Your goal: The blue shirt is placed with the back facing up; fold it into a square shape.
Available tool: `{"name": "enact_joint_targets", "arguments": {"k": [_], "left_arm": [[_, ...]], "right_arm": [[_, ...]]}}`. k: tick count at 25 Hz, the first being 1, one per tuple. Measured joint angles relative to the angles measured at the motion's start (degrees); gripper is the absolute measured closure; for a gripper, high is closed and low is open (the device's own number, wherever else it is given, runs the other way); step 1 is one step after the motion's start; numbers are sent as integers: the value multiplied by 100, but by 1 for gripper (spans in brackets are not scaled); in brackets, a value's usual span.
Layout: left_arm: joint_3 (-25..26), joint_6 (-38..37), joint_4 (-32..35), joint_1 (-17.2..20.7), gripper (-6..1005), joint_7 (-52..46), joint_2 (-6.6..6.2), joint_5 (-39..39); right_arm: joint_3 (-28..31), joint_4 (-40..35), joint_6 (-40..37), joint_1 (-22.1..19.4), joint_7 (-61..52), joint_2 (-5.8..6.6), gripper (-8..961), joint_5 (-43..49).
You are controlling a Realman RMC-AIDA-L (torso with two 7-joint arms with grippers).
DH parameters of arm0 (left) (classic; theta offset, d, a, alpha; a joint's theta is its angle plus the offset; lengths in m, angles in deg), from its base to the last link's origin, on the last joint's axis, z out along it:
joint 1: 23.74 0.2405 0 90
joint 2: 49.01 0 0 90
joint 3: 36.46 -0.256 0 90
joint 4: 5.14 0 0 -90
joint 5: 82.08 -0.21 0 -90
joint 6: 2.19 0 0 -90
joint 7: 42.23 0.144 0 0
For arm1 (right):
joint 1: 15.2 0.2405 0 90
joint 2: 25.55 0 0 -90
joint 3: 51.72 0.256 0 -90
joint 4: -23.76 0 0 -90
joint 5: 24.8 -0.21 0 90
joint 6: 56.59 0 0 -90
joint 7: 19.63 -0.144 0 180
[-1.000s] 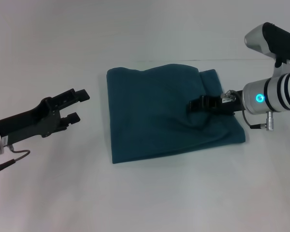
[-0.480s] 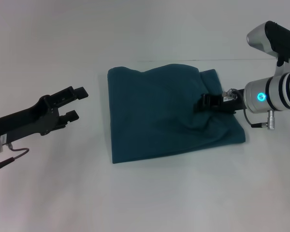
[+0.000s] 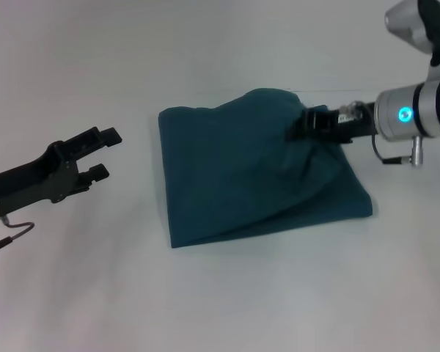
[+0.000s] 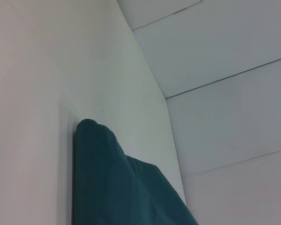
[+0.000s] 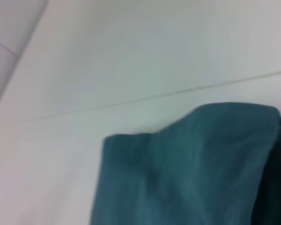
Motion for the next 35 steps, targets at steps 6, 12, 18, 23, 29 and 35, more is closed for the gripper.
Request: {"name": "enact_joint_targets", "arguments": {"k": [6,12,18,23,29,35], "left_arm": [[32,-25,6,-20,50,2,-19,0],[33,-29,24,-48,50,2,-27,0],[33,-3,13,-60,50,2,-27,0],[32,13,5,-60,51,2,-27,0],[32,30,0,-42,51,-1,-4,0],[32,32,0,-32,50,-11,13,0]], "right_arm": [[-37,-1008,-628,-197,-341,-51,907,14],[-58,-1727,-1064,-446,-604,-62,907,52],[-60,-1548,-800,-578,-626,10,904,452],[-60,-1030,-351,-518,-395,33,903,630],[-60,-466,68,-435,-172,56,900,656],[-73,-127,269,-419,-145,128,898,676]]}}
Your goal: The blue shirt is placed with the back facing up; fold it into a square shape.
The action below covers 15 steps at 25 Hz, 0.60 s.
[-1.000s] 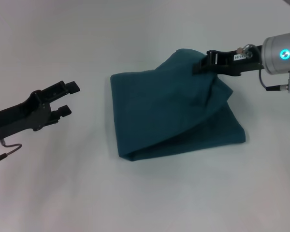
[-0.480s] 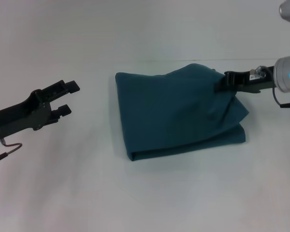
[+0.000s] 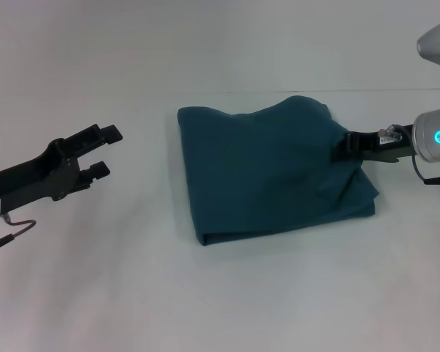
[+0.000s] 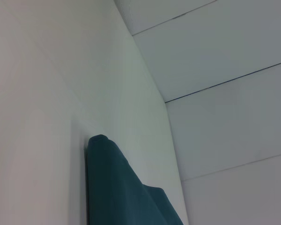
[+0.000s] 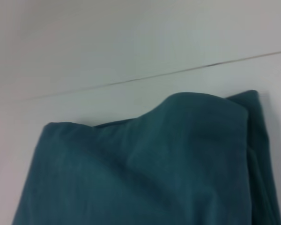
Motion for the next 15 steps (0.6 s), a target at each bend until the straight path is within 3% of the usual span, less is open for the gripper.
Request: {"name": "enact_joint_targets", "arguments": {"k": [6,15], "left_arm": [[0,0,-16,-7,50,1,8,0],[0,-31,-70,-15,51,9,-2,0]], "right_arm": [[-19,60,154,12,2,52,896,14],[35,70,491,12,-447,227,557,617]]}}
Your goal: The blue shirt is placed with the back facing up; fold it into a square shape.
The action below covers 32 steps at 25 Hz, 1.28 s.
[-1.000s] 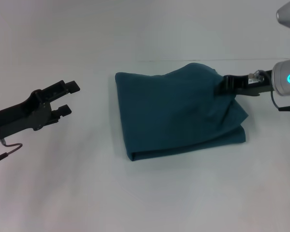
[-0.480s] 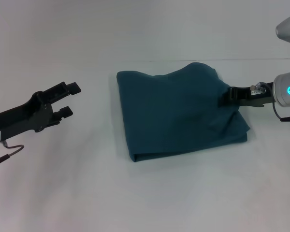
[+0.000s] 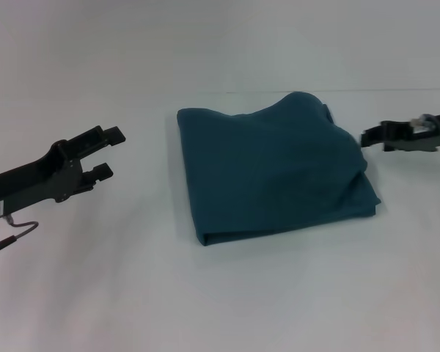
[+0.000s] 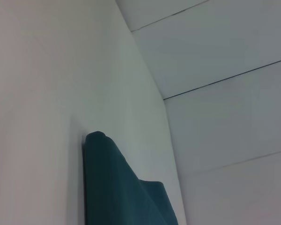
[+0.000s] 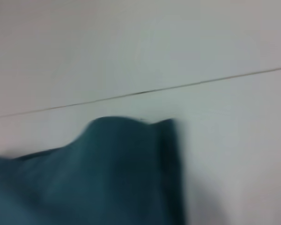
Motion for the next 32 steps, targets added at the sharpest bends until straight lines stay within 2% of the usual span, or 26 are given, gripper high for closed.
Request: {"name": "enact_joint_targets", "arguments": {"k": [2,5,9,12,17,20,23,26,29,32], "left_arm": [[0,-12,4,5,51,1,-6,0],[0,-6,22,11,51,2,-10,0],[64,-5,29,9,51,3,-27,0],[95,-14,38,7,51,3,-28,0],[137,-34,44,0,51,1,-29,0],[142,-58,54,-1,51,-23,-35,0],[149,-63,64,-9,51,-42,-43,11],[154,-56,68,-11,51,-46,-46,40],[154,-27,70,-10,51,-46,-47,46],[154,-21,71,-11,51,-40,-50,48]], "right_arm": [[63,-31,-197,-42,-76,101,474,-8],[240,-226,-906,-172,183,261,465,-438],[507,-497,-1185,-310,376,333,461,-779],[603,-479,-1113,-291,542,308,465,-1009],[573,-578,-1124,-93,896,21,466,-1175],[556,-659,-1052,58,1053,-92,466,-1171],[439,-543,-1179,214,911,-88,468,-1041],[300,-578,-1795,248,566,-30,471,-841],[319,-874,-2567,97,364,52,474,-784],[331,-957,-3022,-48,237,166,477,-788]]}}
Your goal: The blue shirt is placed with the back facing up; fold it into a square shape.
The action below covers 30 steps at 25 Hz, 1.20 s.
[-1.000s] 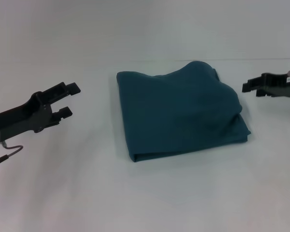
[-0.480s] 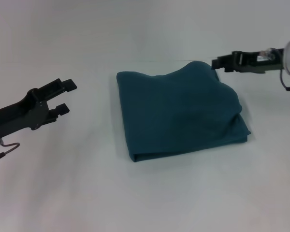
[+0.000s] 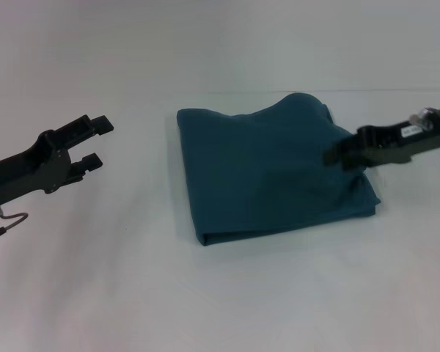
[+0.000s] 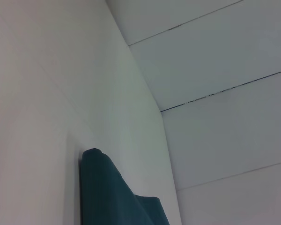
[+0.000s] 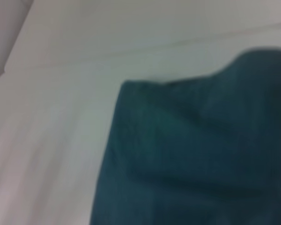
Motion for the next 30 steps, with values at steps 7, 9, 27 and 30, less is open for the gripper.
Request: {"name": "enact_joint_targets", "arguments": {"k": [7,9,27,30], "left_arm": [[-4,30,0,-8,51,22,-7,5],[-4,43,-2,-13,51,25,-6,6],[-13,77,-46,-6,51,44,-5,6],[-13,77,-33,10,51,43,-5,5]], "right_arm": [[-40,159,-214,-168,-74,66,484,249],[-9,196,-157,-188,-75,64,486,381],[-30,138,769,-343,-299,-180,504,994],[-13,-244,573,-534,-498,-127,506,1174]]}}
